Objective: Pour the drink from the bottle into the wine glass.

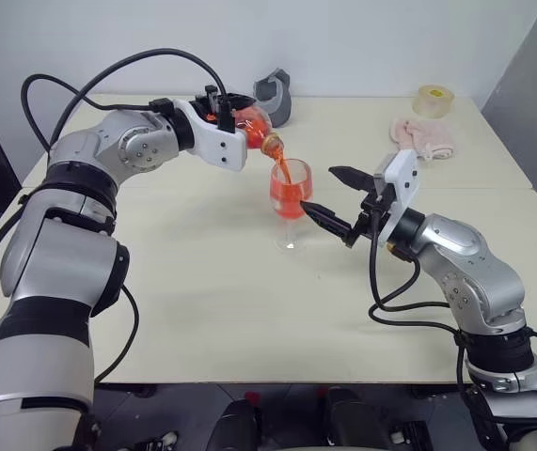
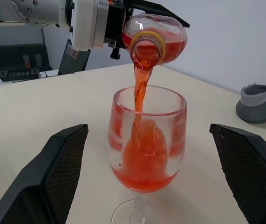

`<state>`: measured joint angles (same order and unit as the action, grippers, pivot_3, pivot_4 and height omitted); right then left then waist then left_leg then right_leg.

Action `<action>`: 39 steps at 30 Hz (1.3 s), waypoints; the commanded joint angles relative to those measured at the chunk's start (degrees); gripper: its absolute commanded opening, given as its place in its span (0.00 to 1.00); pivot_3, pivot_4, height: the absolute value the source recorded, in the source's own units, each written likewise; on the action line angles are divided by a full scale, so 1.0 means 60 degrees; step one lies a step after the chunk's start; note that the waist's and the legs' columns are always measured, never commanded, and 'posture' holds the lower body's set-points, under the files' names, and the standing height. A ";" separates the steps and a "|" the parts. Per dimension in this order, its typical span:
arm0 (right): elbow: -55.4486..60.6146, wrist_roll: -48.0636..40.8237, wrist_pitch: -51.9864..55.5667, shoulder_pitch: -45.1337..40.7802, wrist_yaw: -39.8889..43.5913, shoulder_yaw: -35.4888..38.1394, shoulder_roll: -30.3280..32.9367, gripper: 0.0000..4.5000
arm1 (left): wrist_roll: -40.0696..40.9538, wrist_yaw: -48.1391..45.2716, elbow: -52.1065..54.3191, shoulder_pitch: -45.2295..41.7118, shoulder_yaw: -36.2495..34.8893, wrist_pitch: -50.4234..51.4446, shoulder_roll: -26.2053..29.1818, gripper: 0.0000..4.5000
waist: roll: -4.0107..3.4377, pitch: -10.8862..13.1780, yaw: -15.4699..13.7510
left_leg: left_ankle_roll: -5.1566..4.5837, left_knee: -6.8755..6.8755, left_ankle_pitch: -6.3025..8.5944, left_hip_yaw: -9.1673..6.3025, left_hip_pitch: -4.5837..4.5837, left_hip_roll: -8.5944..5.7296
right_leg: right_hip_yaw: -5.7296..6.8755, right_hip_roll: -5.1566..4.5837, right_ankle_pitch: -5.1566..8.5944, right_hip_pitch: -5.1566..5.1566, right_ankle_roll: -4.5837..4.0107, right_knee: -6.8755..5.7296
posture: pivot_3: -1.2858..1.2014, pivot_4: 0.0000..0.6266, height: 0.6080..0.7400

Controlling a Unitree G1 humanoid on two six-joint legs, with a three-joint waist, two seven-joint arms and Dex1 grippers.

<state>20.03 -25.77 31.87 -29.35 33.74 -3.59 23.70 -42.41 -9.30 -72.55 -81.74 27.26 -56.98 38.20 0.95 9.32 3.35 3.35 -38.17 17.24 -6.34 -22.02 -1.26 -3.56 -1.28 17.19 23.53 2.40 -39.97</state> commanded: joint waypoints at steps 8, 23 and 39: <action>0.0266 0.0036 -0.0187 -0.0001 0.0024 0.0025 -0.0059 1.00 | -0.0091 0.0314 0.0086 -0.0576 0.0079 -0.0039 0.0285 0.28 | 0.0000 0.0000 0.0002 | 0.0000 -0.0001 0.0000 0.0001 -0.0001 -0.0001 | 0.0001 0.0000 0.0000 0.0000 0.0000 0.0000 | 0.52 0.24 1.00; 0.0366 0.0010 -0.0111 0.0071 -0.0022 0.0104 -0.0001 1.00 | 0.1333 -0.1137 -0.0131 -0.0095 -0.0669 0.0261 -0.0212 0.28 | 0.0000 0.0000 0.0008 | 0.0000 -0.0003 0.0000 0.0003 -0.0001 -0.0001 | 0.0001 -0.0001 0.0000 0.0000 0.0000 -0.0002 | 0.52 0.24 1.00; 0.0342 -0.0008 -0.0084 0.0049 -0.0005 0.0105 0.0019 1.00 | 0.4968 -0.4788 0.0417 0.0639 -0.3242 0.2195 -0.1180 0.28 | 0.0000 0.0000 0.0087 | 0.0000 -0.0016 -0.0001 -0.0005 -0.0001 0.0001 | 0.0001 -0.0002 0.0000 0.0000 0.0000 -0.0008 | 0.52 0.24 1.00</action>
<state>20.05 -25.79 31.87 -28.59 33.69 -3.59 23.66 -15.71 -36.46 -72.29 -77.62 10.13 -44.81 31.00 0.95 9.32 3.87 3.35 -38.27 17.23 -6.39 -22.02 -1.25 -3.55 -1.29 17.19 23.53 2.40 -40.02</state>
